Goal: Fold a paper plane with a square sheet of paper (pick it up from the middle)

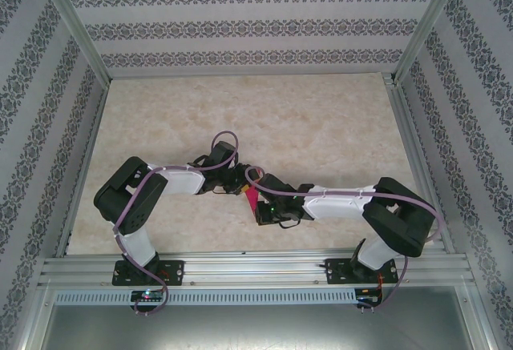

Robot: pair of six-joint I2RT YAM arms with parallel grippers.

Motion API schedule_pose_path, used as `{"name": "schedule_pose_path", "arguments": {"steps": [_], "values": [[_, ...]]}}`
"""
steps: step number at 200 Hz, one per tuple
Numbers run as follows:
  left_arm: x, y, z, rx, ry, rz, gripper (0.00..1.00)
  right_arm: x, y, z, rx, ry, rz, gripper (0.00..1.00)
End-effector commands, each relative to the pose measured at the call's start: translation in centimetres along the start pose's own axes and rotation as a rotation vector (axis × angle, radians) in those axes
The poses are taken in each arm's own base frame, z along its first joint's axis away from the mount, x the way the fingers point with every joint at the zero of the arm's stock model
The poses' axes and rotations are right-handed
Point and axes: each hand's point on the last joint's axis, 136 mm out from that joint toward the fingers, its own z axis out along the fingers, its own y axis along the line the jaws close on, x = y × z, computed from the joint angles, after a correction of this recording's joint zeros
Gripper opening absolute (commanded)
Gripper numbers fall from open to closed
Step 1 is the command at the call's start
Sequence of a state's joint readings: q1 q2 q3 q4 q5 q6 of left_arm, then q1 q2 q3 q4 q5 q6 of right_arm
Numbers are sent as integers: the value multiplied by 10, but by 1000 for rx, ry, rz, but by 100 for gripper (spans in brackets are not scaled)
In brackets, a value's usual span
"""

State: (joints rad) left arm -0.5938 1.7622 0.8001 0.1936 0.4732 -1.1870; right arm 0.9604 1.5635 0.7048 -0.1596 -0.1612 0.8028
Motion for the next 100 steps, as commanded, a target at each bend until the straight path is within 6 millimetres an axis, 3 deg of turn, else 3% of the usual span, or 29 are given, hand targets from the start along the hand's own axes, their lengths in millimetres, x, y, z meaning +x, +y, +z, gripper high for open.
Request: {"name": "schedule_pose_path", "arguments": {"steps": [1, 34, 100], "values": [[4, 22, -1, -77, -6, -26, 45, 10, -17, 5, 99, 36, -10, 8], [5, 22, -2, -78, -5, -23, 45, -2, -20, -12, 72, -77, 39, 10], [5, 24, -2, -77, -7, -26, 45, -47, 4, -31, -301, -216, 304, 21]]}}
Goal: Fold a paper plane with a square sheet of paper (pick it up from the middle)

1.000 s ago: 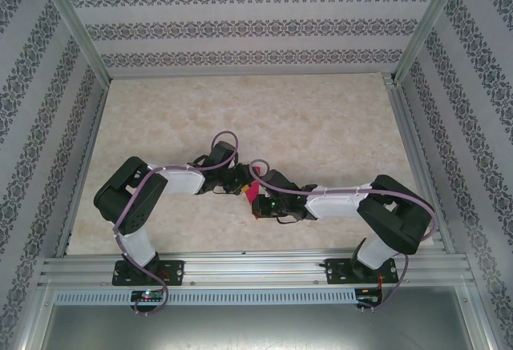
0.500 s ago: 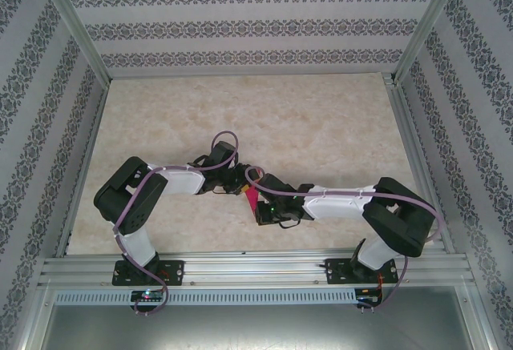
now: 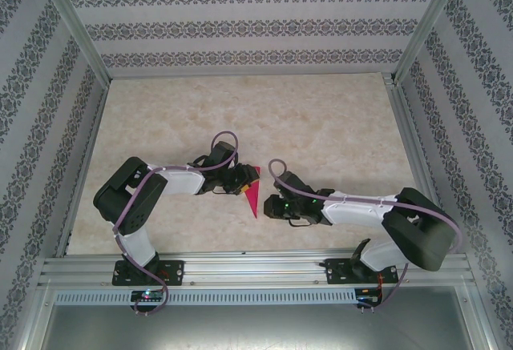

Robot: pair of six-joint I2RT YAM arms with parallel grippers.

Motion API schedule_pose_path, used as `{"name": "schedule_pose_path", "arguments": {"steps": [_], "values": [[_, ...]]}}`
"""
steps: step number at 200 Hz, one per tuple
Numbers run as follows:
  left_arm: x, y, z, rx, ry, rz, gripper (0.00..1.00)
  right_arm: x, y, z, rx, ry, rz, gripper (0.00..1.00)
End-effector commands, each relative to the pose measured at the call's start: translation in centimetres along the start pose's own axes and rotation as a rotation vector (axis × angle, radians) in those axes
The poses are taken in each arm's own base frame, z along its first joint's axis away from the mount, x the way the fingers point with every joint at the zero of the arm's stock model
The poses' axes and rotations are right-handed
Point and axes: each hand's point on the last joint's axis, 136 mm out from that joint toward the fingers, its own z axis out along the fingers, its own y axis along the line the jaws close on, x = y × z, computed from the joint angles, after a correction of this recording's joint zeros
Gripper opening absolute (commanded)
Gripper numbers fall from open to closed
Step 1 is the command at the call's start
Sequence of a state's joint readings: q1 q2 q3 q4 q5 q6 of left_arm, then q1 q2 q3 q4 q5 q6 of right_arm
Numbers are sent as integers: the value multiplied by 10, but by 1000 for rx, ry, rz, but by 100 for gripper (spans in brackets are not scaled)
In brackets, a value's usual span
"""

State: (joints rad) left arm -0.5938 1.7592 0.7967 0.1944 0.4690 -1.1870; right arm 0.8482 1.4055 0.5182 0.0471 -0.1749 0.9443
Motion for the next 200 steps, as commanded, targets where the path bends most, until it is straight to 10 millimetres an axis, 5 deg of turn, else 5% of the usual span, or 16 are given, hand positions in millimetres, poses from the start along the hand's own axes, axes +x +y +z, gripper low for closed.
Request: {"name": "schedule_pose_path", "arguments": {"steps": [1, 18, 114, 200], "values": [[5, 23, -2, -76, -4, -26, 45, -20, 32, -3, -183, -45, 114, 21], [5, 22, -2, -73, -2, -23, 45, -25, 41, 3, -252, -27, 167, 31], [5, 22, -3, -73, -5, -19, 45, -11, 35, 30, -262, 57, 242, 29], [6, 23, -3, -79, -3, -25, 45, 10, 21, 42, -176, 129, 163, 3]]}}
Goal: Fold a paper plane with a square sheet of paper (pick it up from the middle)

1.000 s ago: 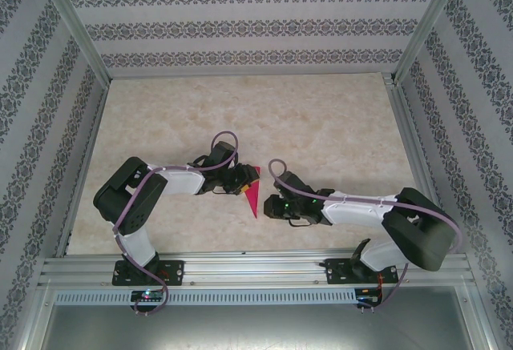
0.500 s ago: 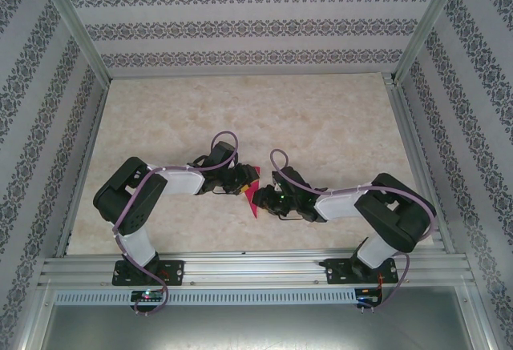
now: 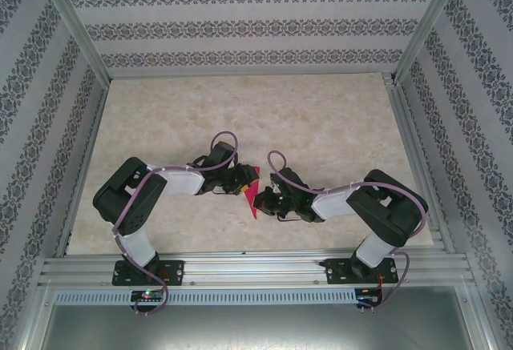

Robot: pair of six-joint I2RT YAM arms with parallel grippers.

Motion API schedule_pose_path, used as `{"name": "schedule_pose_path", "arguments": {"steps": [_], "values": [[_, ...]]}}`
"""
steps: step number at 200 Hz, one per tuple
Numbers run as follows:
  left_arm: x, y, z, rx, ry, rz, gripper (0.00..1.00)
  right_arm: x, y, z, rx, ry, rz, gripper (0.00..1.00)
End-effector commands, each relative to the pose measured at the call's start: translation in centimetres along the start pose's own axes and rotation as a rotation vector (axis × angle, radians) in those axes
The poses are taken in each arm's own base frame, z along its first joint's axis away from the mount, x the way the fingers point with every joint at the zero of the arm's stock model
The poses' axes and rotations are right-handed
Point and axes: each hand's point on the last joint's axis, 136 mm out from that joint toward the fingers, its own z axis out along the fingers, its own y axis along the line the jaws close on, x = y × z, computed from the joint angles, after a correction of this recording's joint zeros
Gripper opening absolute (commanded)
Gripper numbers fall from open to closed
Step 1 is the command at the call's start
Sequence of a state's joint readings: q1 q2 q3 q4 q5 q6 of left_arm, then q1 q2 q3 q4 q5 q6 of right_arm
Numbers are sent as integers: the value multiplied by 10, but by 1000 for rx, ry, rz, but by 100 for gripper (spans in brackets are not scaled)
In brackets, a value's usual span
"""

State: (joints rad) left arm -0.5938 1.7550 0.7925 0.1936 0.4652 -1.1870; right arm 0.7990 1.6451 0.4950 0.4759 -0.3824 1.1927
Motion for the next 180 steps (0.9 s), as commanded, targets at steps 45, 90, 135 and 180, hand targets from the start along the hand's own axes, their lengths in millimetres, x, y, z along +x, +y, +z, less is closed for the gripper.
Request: {"name": "schedule_pose_path", "arguments": {"steps": [45, 90, 135, 180], "values": [[5, 23, -3, -84, -7, -33, 45, 42, -61, 1, 393, 138, -163, 5], [5, 25, -3, -92, -7, -36, 45, 43, -62, -6, 414, 127, -194, 12], [6, 27, -2, -96, -2, -38, 45, 32, -28, -22, 321, 51, -211, 26], [7, 28, -3, -96, -2, -39, 45, 6, 27, -38, 27, -92, -164, 26]]}}
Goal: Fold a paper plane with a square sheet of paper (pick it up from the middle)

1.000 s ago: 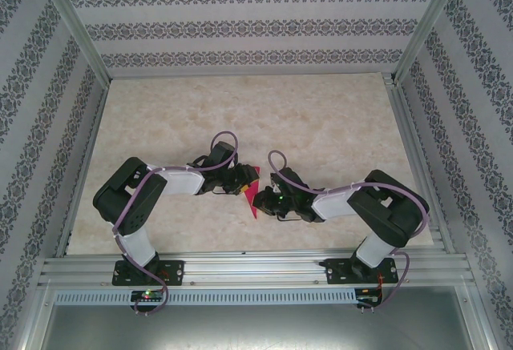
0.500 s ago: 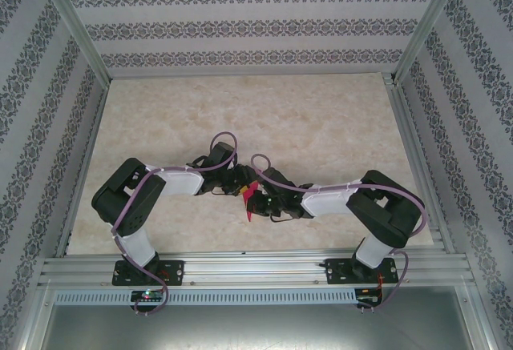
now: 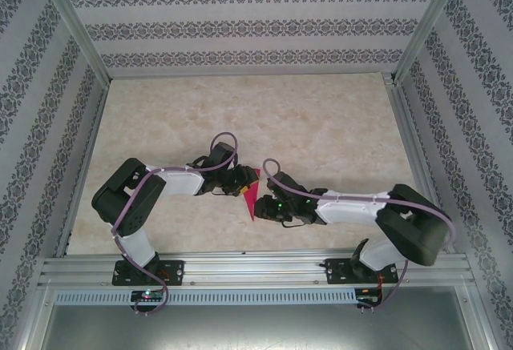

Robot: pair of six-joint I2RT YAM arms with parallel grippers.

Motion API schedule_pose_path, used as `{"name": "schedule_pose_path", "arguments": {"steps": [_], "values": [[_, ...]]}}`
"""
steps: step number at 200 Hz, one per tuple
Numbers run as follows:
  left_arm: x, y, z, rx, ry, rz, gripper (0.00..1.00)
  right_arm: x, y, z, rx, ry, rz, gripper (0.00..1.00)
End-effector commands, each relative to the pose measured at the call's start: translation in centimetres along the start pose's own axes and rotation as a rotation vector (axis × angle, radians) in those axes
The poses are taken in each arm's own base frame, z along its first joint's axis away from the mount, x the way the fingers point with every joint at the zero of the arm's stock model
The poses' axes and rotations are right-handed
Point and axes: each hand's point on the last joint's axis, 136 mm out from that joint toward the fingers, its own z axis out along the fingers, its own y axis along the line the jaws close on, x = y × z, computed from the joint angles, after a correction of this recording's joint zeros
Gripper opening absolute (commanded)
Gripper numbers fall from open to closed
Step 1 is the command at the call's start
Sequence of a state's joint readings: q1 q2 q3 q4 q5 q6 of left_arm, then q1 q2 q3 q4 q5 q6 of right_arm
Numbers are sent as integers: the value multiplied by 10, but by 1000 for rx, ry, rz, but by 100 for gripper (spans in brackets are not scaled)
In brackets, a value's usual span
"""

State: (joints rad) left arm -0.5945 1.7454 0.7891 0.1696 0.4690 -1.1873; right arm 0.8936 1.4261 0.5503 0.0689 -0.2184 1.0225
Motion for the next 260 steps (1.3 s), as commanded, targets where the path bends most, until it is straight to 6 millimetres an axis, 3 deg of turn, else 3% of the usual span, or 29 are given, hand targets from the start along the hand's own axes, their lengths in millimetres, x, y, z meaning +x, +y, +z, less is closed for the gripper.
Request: {"name": "schedule_pose_path", "arguments": {"steps": [1, 18, 49, 98, 173, 201, 233, 260], "values": [[3, 25, 0, -82, -12, -33, 45, -19, 24, -9, -149, -81, 43, 25], [4, 26, 0, -84, -11, -31, 45, -28, 41, -5, -251, -81, 74, 15], [4, 25, 0, -79, -10, -30, 45, -35, 54, 13, -312, -56, 126, 9], [4, 24, -1, -79, -12, -26, 45, -26, 35, 30, -313, -35, 201, 7], [3, 27, -1, -85, -16, -35, 45, 25, 0, 55, -193, 107, 195, 5], [3, 27, 0, -87, -16, -38, 45, 31, -5, 52, -189, 117, 189, 5], [3, 29, 0, -92, -19, -40, 45, 36, 8, 43, -182, 141, 116, 5], [3, 28, 1, -92, -16, -43, 45, 52, -5, 46, -93, 197, 100, 5]]}}
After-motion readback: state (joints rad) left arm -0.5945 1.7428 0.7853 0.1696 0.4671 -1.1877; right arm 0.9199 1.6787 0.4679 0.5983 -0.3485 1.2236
